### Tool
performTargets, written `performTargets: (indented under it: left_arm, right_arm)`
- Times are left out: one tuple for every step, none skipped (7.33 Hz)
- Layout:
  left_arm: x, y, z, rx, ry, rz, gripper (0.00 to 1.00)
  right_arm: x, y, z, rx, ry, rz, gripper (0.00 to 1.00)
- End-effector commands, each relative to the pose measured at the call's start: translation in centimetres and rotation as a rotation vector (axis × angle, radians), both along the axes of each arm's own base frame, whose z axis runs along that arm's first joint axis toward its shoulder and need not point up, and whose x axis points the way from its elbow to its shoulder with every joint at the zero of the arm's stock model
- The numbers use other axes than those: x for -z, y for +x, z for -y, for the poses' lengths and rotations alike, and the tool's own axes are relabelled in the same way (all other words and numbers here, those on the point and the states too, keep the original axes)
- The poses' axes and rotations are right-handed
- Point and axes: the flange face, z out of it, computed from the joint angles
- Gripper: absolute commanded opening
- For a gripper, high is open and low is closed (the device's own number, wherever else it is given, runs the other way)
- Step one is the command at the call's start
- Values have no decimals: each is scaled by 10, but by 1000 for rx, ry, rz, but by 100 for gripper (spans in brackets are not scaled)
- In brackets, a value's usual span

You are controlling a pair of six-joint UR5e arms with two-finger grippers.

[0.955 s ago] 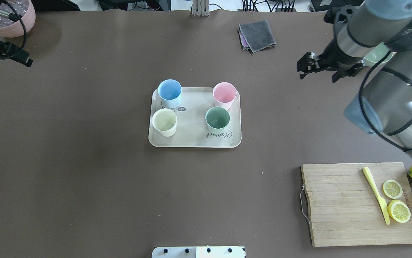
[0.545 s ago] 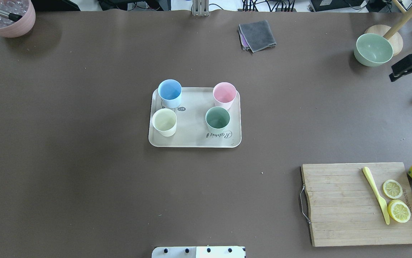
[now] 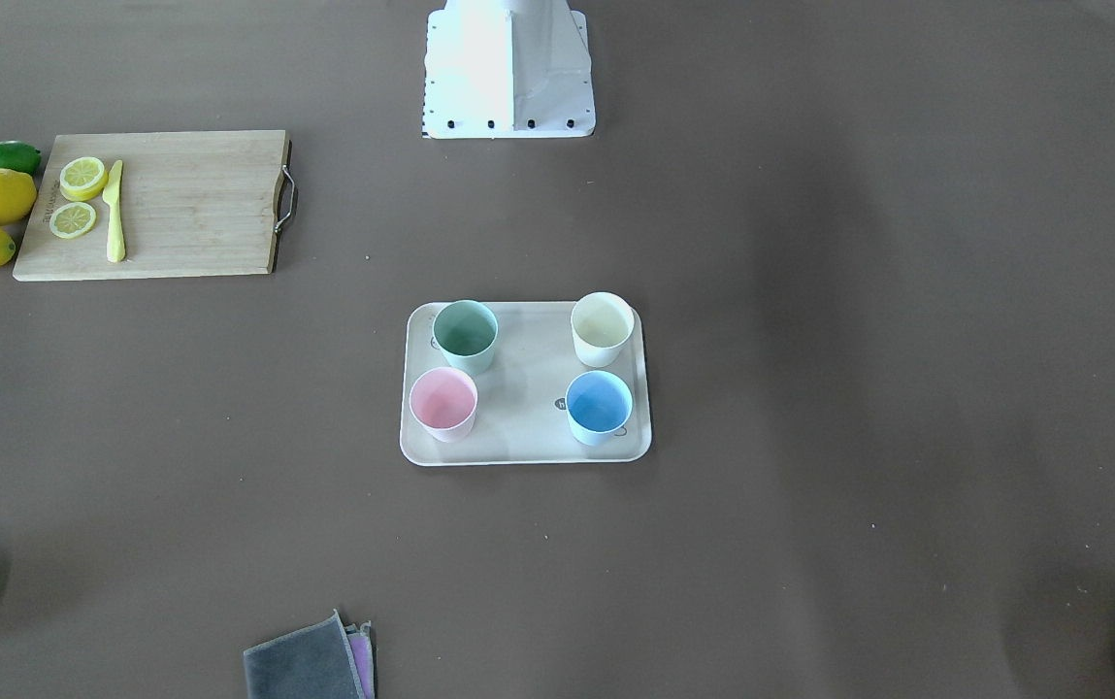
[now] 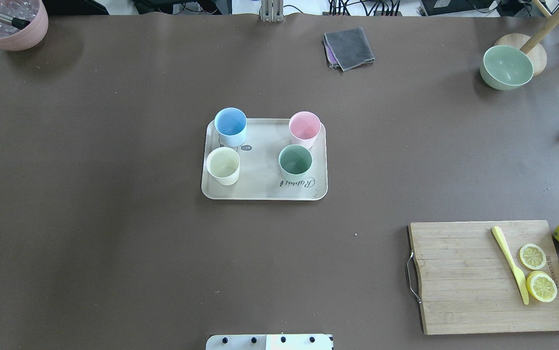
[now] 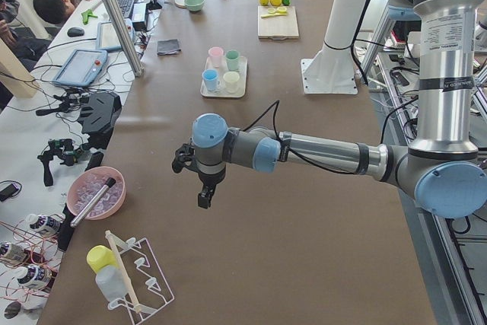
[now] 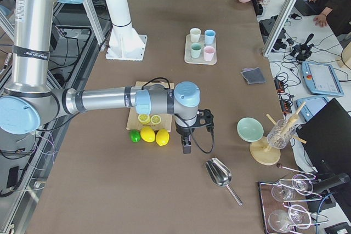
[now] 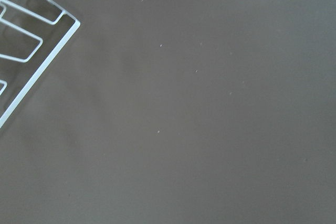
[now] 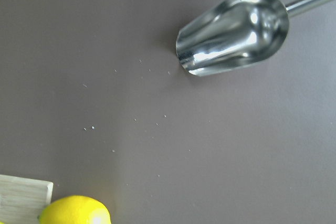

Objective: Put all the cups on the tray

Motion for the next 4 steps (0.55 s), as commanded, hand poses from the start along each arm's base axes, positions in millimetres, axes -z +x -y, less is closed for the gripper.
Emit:
performTargets:
  left_arm:
    - [-17,-18,-20,47,-49,-71,98]
    - [-28,-23,-32,58,-70,-48,98]
    - [-24,-29,-33,66,-53,-47,98]
    - [-22,-31,-32,72,-48,-32,98]
  right_arm:
    - [-41,7,-23,-3,-76,-3,100]
    - [-39,6,-22,-8,-76,3,100]
    - [-37,6,-22,-8,-73,6,100]
    - [-37,6,-22,-8,-73,6,100]
